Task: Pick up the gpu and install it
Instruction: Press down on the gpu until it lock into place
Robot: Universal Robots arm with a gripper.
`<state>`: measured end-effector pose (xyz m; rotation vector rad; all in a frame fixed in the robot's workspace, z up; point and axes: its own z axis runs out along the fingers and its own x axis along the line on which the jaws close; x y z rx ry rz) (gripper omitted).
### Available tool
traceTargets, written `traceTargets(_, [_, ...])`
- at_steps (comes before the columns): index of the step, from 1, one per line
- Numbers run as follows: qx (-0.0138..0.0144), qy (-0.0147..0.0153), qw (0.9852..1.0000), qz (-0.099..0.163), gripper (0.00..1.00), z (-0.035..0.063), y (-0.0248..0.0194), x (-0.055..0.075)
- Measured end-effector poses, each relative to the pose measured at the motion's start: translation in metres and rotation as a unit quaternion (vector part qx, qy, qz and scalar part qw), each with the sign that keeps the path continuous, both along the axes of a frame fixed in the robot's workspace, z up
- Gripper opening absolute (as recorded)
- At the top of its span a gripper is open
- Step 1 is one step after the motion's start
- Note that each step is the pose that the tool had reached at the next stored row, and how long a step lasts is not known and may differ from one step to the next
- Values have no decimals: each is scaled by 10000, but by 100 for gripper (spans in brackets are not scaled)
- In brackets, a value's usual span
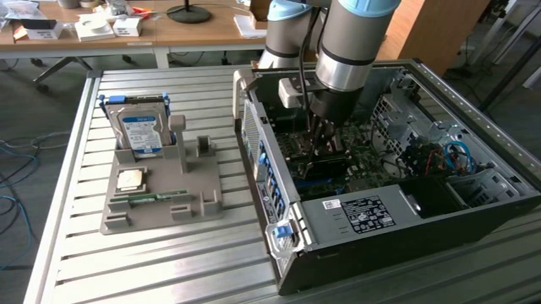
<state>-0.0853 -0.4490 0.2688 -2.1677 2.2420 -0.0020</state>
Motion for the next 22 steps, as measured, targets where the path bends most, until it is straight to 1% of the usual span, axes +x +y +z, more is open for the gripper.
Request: traceTargets(22, [-2, 1, 10000, 0, 11, -20, -1, 0])
